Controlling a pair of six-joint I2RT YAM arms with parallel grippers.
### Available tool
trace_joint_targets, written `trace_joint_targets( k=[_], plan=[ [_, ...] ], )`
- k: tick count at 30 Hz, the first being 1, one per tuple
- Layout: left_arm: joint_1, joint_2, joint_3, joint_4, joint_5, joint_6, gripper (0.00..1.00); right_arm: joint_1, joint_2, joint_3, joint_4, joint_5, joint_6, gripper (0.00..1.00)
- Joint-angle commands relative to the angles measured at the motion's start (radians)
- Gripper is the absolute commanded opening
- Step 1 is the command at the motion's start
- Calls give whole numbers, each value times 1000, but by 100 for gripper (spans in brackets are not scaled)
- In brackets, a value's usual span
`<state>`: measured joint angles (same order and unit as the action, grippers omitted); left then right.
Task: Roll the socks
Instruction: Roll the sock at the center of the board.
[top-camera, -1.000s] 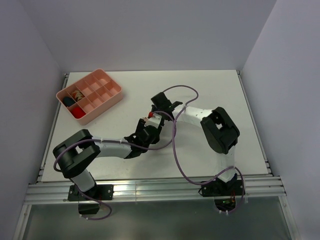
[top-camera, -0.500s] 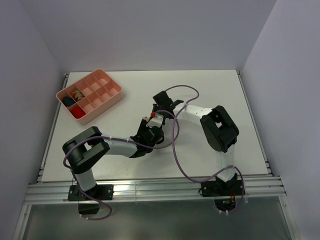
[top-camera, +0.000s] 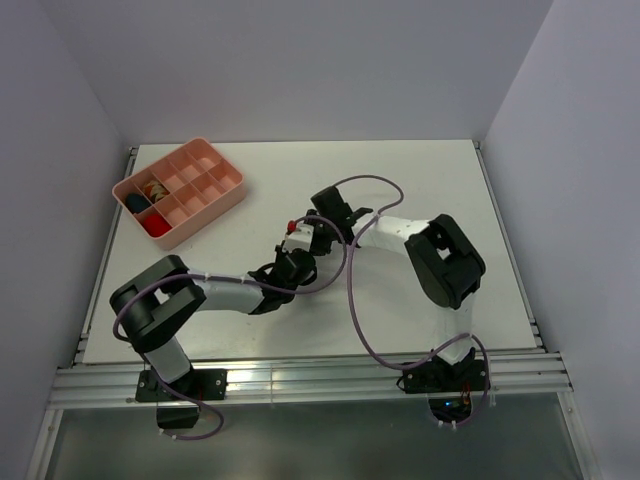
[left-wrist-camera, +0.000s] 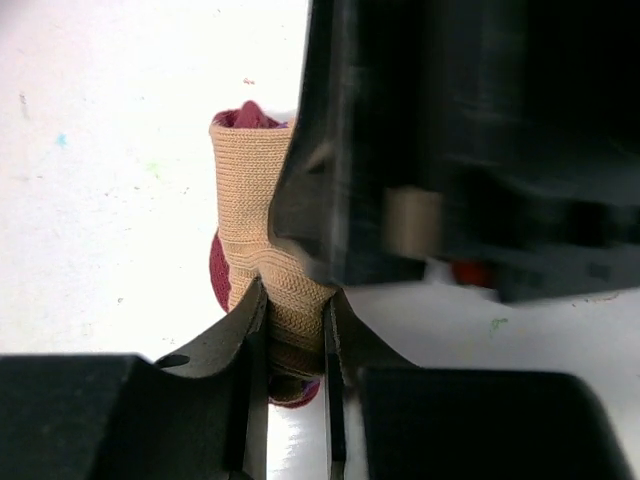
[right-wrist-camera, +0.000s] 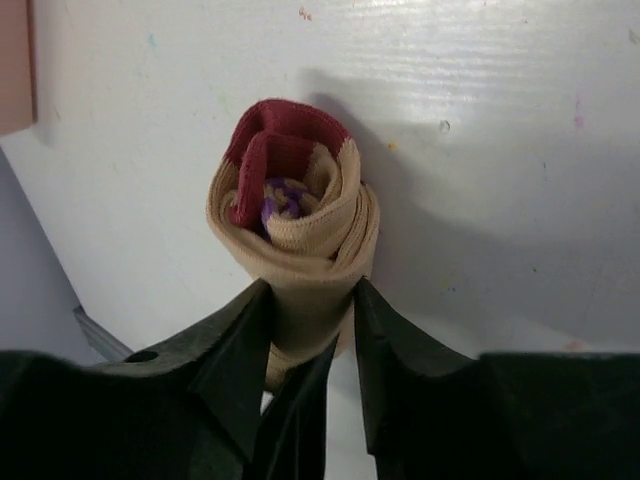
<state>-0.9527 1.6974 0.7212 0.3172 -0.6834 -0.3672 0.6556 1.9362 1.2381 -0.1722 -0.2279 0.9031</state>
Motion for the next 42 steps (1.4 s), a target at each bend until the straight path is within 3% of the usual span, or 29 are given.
trace_joint_targets(
  k=[1,8,13,22,37,39,42],
  plan=[
    [49,-14,-51,-124,171,-64,1,-23,-120,-57,37,-28,3,45],
    [135,-108,-69,-132,407,-99,1,-47,-200,-210,220,-24,69,68],
    [207,-156,-91,-121,576,-128,1,-48,-165,-244,328,-59,103,74],
    [322,-171,-134,-99,728,-194,1,-47,-76,-279,506,-93,169,77],
    [371,-105,-143,-81,843,-214,3,-34,76,-249,600,-163,195,72],
    [373,-99,-141,-79,854,-211,3,-33,93,-249,605,-175,189,66],
    [373,-94,-138,-82,864,-205,5,-33,96,-252,620,-180,188,49]
  ],
)
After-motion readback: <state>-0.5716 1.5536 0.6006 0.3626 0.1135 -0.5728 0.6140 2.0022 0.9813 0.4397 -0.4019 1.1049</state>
